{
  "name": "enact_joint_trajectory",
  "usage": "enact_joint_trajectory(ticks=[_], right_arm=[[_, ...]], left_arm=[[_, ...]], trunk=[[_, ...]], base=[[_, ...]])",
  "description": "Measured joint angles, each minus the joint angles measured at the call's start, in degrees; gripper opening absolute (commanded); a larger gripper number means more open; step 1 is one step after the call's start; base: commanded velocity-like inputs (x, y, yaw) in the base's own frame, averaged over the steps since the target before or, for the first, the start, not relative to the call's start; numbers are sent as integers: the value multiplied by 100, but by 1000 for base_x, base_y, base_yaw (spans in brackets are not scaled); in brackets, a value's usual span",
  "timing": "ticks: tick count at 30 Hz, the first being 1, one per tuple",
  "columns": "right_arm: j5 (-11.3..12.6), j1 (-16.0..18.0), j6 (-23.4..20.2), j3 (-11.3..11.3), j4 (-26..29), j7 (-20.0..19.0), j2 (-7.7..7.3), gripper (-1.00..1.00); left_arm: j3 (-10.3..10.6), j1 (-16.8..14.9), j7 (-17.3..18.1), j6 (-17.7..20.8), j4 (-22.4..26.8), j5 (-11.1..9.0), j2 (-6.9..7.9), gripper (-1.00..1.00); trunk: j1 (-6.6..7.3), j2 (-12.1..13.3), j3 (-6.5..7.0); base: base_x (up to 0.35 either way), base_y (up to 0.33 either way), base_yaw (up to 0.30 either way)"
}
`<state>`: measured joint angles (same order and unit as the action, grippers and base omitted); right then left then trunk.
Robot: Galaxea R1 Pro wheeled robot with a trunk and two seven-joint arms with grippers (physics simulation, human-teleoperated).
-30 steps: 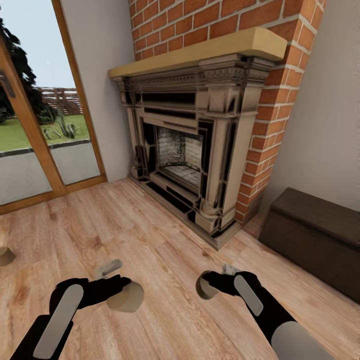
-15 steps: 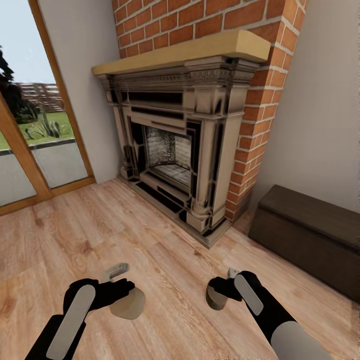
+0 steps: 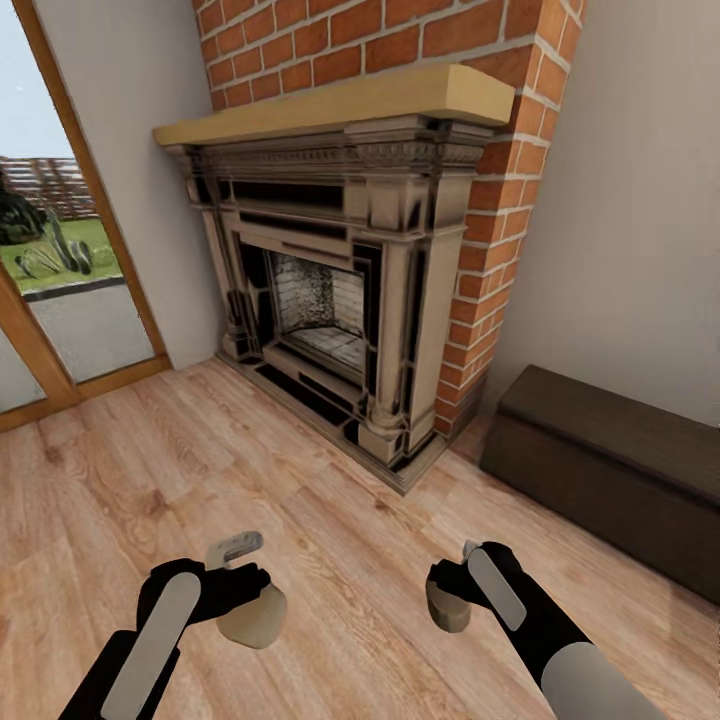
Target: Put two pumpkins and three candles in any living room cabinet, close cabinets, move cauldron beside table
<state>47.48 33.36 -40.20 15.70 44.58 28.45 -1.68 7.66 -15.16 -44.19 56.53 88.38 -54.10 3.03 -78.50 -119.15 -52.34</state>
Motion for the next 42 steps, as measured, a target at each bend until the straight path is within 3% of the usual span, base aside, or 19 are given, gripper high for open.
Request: enact_joint_trajectory(ticks=[12,18,24,42], right_arm=[[15,-1,-5,-10,1,-10,-10,-100],[19,-2,-6,-19,0,-24,-10,-100],[18,-1,-9,-183,-1,-41,-10,-100],[12,-1,-2,-220,1,-45,-13,-100]], left_arm=[[96,-1,4,-1,-3,-4,-1,-100],[96,-1,40,8,-3,-1,0,-100],[101,0,34,6,-3,0,0,-100],[113,-1,31,0,-3,-18,-1,-100]], trunk=[[264,481,207],[264,483,208],[264,483,208],[659,1203,531]], base=[[0,0,-176],[0,0,-280],[0,0,-281],[0,0,-172]])
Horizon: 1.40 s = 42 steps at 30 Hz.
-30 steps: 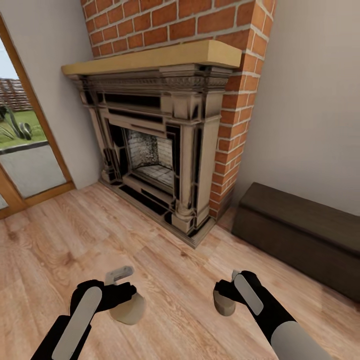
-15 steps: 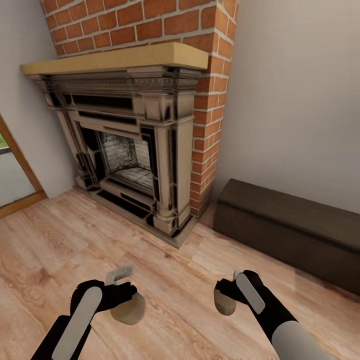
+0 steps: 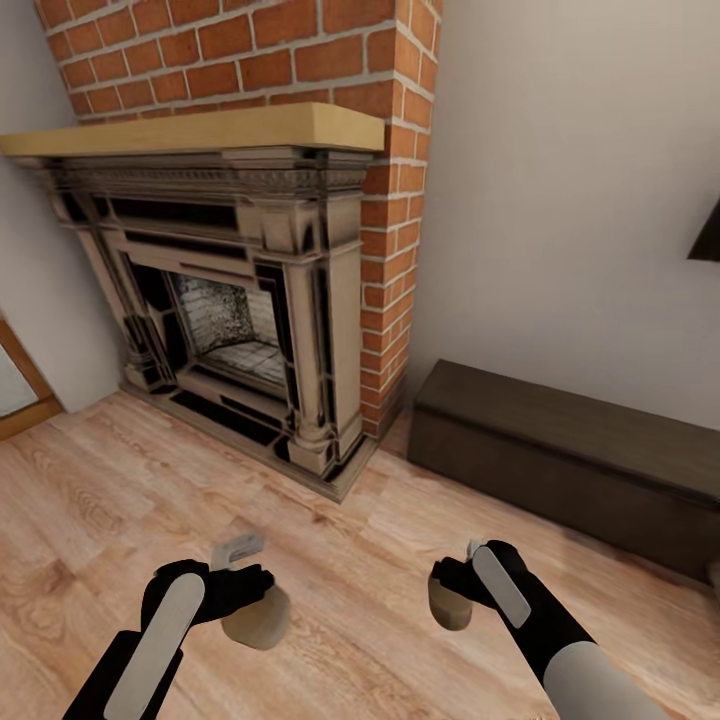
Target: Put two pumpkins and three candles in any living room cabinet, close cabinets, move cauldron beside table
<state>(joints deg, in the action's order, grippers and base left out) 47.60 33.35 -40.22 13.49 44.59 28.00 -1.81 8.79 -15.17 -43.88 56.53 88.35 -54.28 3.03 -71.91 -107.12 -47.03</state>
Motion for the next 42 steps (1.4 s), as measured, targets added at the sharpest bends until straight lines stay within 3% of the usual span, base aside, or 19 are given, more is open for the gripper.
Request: enact_joint_trajectory(ticks=[5,15,42], right_arm=[[3,0,0,-135,-1,0,1,-100],[6,0,-1,-175,-1,-7,3,-100],[14,-1,-4,-175,-2,-9,2,-100]], left_arm=[[0,0,7,4,0,-1,0,-100],[27,0,23,5,0,-6,0,-100],[184,1,31,11,0,2,9,-100]], trunk=[[110,201,90],[329,602,269],[330,603,269]], base=[[0,0,-265],[0,0,-279],[0,0,-280]])
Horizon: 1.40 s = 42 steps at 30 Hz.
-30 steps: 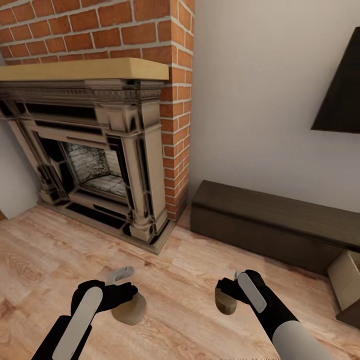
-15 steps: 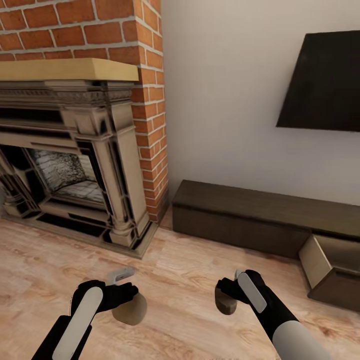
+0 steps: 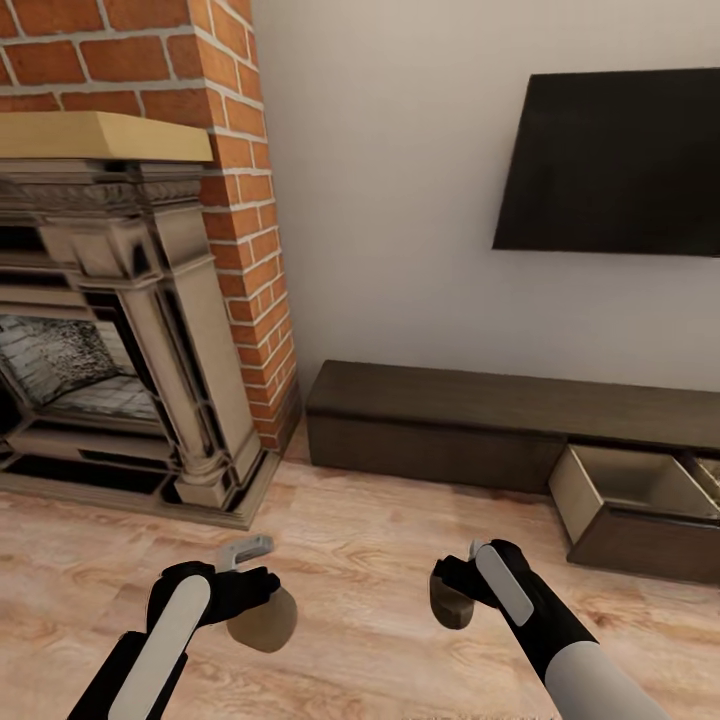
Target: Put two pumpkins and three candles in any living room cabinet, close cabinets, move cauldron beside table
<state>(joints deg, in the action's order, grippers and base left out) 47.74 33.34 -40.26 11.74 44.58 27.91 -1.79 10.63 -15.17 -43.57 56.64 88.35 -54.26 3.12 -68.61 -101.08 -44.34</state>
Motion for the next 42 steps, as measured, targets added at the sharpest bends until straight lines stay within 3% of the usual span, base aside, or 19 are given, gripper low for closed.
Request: enact_joint_trajectory(ticks=[35,42], right_arm=[[8,0,8,-13,-5,-9,-17,-100],[8,1,11,-8,-2,-9,-13,-100]], left_arm=[[53,2,-18,1,0,9,0,-100],[118,1,-29,-9,0,18,0,-100]], trunk=[[0,0,0],[2,0,0]], base=[[0,0,-280],[105,0,-84]])
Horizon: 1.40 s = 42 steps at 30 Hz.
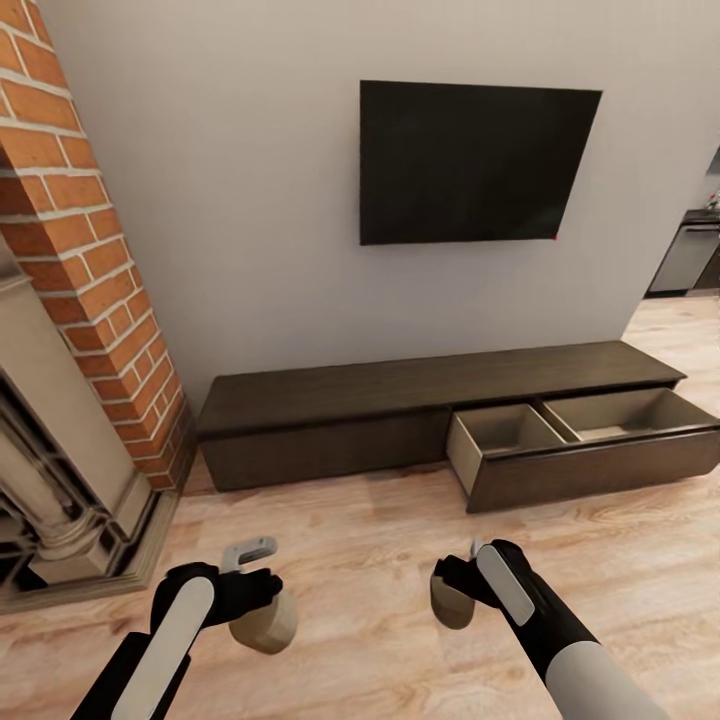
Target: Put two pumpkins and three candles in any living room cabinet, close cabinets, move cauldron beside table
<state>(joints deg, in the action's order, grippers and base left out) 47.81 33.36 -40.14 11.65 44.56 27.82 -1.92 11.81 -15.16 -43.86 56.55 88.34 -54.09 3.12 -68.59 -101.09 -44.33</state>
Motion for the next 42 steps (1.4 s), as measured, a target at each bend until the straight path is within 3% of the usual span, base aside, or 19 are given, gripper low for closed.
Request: enact_joint_trajectory(ticks=[17,42], right_arm=[[3,-1,-2,-1,1,-6,-3,-100],[-1,0,-5,-6,-8,-6,-11,-100]], left_arm=[[23,0,-25,5,0,11,0,-100],[112,2,-46,-1,0,2,1,-100]], trunk=[[1,0,-44],[-1,0,-139]], base=[[300,-96,-176],[177,-292,-256]])
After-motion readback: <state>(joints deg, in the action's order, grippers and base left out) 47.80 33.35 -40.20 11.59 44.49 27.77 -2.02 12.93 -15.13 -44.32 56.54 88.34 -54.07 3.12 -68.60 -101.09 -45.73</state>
